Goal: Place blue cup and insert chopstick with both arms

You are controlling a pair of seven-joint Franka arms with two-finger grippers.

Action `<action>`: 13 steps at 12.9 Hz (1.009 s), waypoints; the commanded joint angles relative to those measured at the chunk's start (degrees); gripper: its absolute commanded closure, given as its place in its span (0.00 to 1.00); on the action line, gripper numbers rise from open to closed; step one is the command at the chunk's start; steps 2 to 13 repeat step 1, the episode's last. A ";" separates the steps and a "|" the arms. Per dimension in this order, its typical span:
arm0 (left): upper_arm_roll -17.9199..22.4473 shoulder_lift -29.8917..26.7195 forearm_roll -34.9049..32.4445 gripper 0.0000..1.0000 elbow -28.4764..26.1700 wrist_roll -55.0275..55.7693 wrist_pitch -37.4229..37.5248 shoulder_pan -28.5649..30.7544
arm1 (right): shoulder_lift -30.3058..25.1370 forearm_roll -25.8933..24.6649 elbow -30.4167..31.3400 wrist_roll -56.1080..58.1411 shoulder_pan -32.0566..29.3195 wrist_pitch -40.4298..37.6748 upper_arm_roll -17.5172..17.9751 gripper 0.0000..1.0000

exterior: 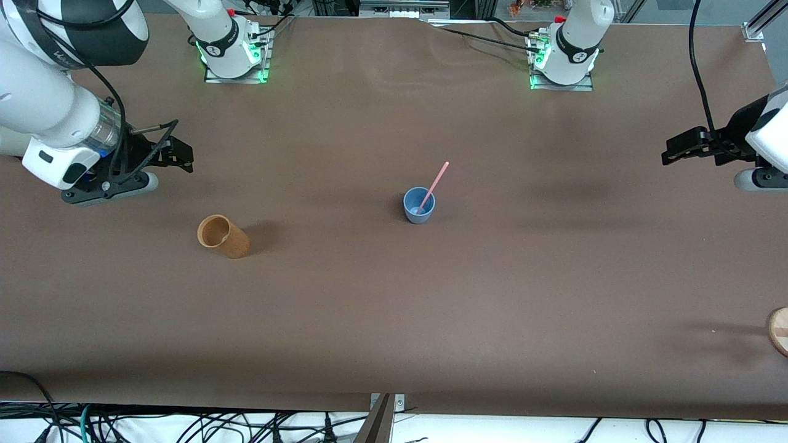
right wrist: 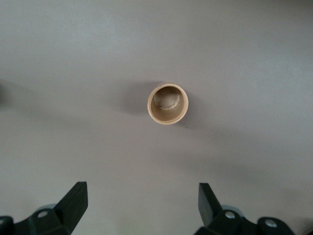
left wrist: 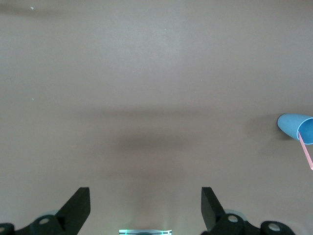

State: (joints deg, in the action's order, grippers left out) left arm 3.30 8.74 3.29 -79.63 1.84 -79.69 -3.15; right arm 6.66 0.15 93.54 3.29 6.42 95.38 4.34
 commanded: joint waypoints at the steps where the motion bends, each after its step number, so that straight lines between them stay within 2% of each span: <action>1: 0.04 -0.30 -0.47 0.00 0.09 -1.14 0.06 0.17 | -1.48 -0.94 1.55 1.02 -0.18 0.69 0.32 0.00; 13: 0.04 -0.30 -0.47 0.00 0.09 -1.14 0.06 0.17 | -1.48 -0.94 1.55 1.02 -0.18 0.69 0.32 0.00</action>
